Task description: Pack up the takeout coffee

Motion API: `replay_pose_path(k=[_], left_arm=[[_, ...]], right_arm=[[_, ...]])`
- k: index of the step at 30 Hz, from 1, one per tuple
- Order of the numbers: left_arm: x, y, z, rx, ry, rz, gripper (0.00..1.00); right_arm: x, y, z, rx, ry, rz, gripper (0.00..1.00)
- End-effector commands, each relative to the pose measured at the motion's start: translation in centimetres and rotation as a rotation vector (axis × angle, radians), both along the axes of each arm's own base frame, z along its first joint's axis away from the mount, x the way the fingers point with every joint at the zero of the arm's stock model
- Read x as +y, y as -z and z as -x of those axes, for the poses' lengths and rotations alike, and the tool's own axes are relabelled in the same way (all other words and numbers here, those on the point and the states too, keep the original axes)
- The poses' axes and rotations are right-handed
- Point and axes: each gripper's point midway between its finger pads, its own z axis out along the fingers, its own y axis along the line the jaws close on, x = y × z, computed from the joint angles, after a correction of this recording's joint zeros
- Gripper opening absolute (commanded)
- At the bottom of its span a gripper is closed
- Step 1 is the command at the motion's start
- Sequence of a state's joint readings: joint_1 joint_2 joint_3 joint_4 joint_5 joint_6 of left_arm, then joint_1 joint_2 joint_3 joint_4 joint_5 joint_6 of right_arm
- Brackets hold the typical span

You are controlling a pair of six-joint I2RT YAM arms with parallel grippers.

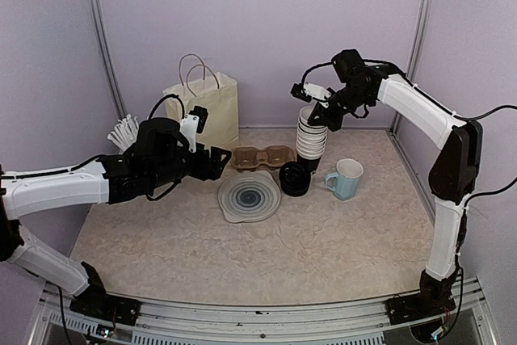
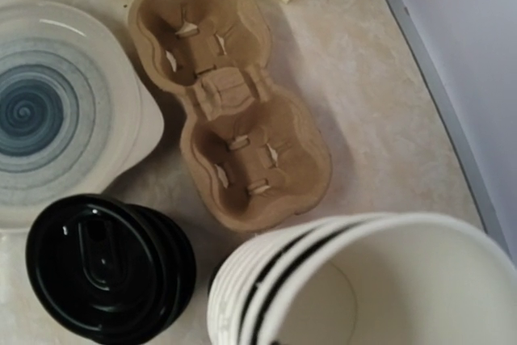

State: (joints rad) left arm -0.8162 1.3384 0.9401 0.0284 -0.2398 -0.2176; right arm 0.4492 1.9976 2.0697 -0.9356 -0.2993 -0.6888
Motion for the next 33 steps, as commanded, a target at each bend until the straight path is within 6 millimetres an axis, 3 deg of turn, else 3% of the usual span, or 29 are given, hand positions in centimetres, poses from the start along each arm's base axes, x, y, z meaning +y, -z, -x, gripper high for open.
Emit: replay_pose_path(k=[1,13,22,25,28,31,33], left_arm=[[-0.6,-0.1,0.2,-0.007,0.02,0.022,0.83],[-2.2,0.0,0.0,-0.006,0.048,0.026,0.83],[-2.7,-0.9,-0.2,-0.015,0.055,0.03,0.83],[-2.8,-1.3,-0.5,-0.017,0.047,0.03,0.83],[-2.7,-1.4,-0.9,-0.01,0.024,0.025,0.82],[-2.6,-1.6,-1.5,-0.001,-0.004,0.02,0.82],[-2.4,-1.5,-1.7,0.015,-0.02,0.013,0.82]], right_arm=[[0.6,-1.0,0.1,-0.018,-0.01,-0.007,0.0],[0.1,-7.6,-0.4,-0.196,0.012,-0.06,0.0],[-0.9,-13.0,2.8,-0.287,-0.016,-0.122,0.0],[-0.7,-14.5,5.0,-0.28,-0.071,-0.169,0.0],[0.2,-14.5,9.0,-0.206,-0.208,-0.234,0.0],[1.1,-13.4,13.9,-0.142,-0.357,-0.269,0.0],[1.7,-11.2,17.1,-0.123,-0.454,-0.245,0.0]])
